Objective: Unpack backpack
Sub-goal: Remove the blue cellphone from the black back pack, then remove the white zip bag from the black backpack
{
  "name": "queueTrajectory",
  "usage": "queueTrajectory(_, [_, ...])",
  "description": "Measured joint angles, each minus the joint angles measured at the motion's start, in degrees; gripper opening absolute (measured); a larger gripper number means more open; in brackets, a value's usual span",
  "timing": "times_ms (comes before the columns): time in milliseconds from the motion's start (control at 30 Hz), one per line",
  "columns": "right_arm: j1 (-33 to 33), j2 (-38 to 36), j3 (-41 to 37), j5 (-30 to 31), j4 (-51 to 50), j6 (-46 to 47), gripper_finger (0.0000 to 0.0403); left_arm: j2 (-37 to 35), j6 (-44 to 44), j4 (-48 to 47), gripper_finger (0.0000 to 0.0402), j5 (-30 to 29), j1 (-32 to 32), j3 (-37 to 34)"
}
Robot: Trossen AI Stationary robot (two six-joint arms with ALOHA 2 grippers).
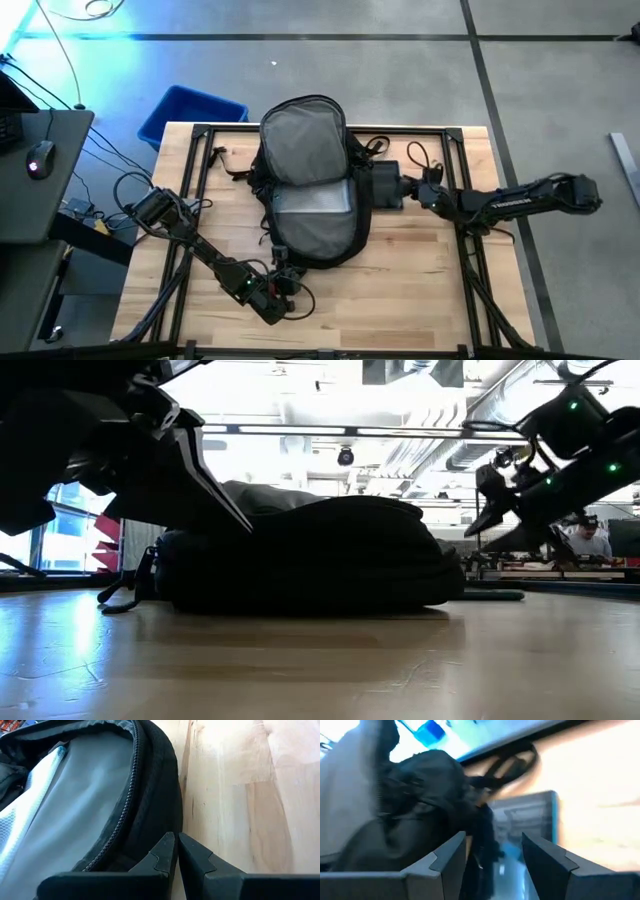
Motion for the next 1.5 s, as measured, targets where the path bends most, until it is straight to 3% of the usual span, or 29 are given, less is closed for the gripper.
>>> queueTrajectory(133, [5.2,0.4,4.2,1.3,-0.1,-7.4,0.0176,0.0,1.1,0.7,0.0003,2.0,-1.6,2.3])
queueTrajectory(267, [13.6,4.9,12.7,-4.3,3.7,-24.7,0.0176,0.0,2.0,0.8,0.0003,4.2,-4.0,4.2])
queueTrajectory(433, [21.1,18.4,28.1,-8.4,1.7,-46.9,0.0176,0.0,-0.3,0.4,0.0003,4.1,-6.4,4.5])
queueTrajectory(600, [21.7,34.8,45.4,-10.3,-14.1,-62.4,0.0176,0.0,-5.6,-3.2,0.0003,3.0,-8.7,4.4])
queueTrajectory(667, [20.7,41.1,52.6,-9.3,-23.0,-65.3,0.0176,0.0,-7.5,-5.2,0.0003,2.4,-9.6,4.5])
queueTrajectory(800, [18.9,52.4,65.0,0.4,-38.9,-67.2,0.0176,0.0,-11.1,-7.8,0.0003,0.4,-11.5,4.0])
queueTrajectory(867, [17.5,56.4,69.9,2.4,-45.4,-67.2,0.0176,0.0,-12.3,-8.0,0.0003,-0.6,-12.7,3.4])
queueTrajectory(967, [15.1,61.0,75.2,-0.8,-52.5,-66.1,0.0176,0.0,-15.4,-7.6,0.0003,-1.0,-14.1,2.3])
queueTrajectory(1100, [12.3,63.5,77.7,-1.6,-54.4,-66.5,0.0176,0.4,-19.0,-8.0,0.0003,-3.4,-16.0,1.8])
queueTrajectory(1200, [10.6,63.4,77.7,-7.9,-54.4,-66.4,0.0176,0.6,-20.3,-8.0,0.0003,-5.1,-16.8,1.6])
queueTrajectory(1300, [10.3,62.9,77.7,-12.3,-55.0,-66.1,0.0176,0.7,-21.1,-8.0,0.0003,-5.8,-17.3,1.6])
queueTrajectory(1500, [13.9,60.6,77.5,-12.6,-57.7,-71.9,0.0177,0.7,-21.6,-7.9,0.0003,-6.5,-17.3,1.6])
